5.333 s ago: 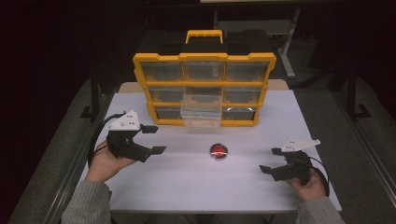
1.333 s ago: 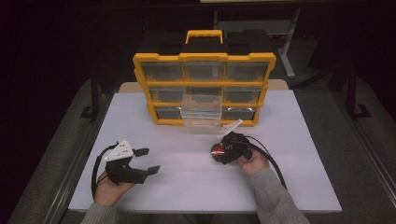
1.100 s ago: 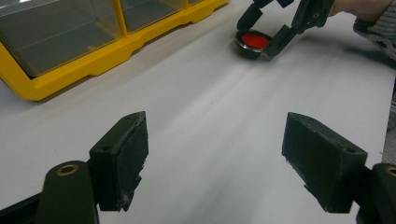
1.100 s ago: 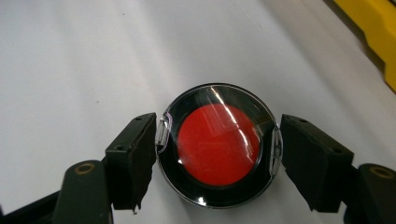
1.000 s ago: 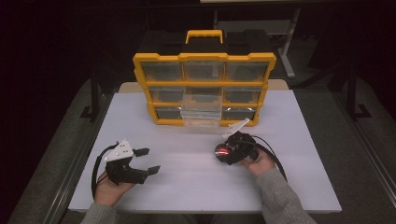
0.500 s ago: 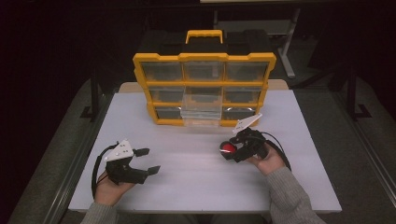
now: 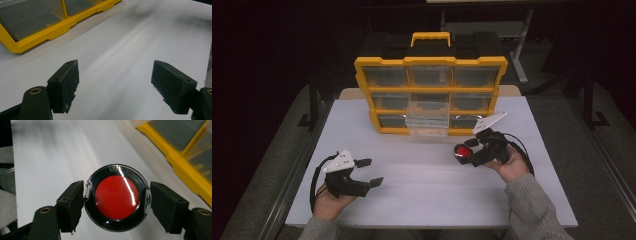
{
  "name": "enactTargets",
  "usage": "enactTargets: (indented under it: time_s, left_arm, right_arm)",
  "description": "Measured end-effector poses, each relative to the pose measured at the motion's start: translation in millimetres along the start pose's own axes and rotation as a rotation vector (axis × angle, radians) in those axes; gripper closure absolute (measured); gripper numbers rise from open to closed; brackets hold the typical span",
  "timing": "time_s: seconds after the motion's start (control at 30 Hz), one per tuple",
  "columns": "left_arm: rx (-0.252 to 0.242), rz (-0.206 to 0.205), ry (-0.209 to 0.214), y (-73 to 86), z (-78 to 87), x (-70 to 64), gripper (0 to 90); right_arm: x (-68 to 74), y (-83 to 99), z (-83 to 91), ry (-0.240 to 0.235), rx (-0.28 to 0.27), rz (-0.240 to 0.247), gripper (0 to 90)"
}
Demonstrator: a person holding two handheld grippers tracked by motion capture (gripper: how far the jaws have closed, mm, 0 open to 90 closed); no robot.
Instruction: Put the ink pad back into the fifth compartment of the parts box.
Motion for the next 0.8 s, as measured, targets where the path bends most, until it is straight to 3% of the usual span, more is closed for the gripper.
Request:
enactTargets:
  time_s: [0.17, 0.43, 0.8]
  left_arm:
    - [0.001, -0.013, -0.001, -0.5, 0.7, 1.4, 22.2]
    - [-0.01, 0.012, -0.002, -0.2, 0.9, 0.5, 22.2]
    - [-0.012, 0.004, -0.004, -0.4, 1.3, 1.0, 22.0]
  right_arm:
    - [-1.3, -6.4, 11.4, -0.012, -0.02, 0.009, 28.6]
    - [-0.3, -17.5, 23.8, -0.021, -0.026, 0.017, 28.6]
    - [1.9, -37.8, 45.5, -0.029, -0.044, 0.037, 28.6]
Point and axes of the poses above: each handheld gripper's, and its own axes: z roughly backward along the jaws, y roughly out of its underside, x roughly to its left, the point moved 4 cm from there along -z, roughly forward along the jaws, and after that the axes turned 1 degree about -z, right-handed, at the moved point
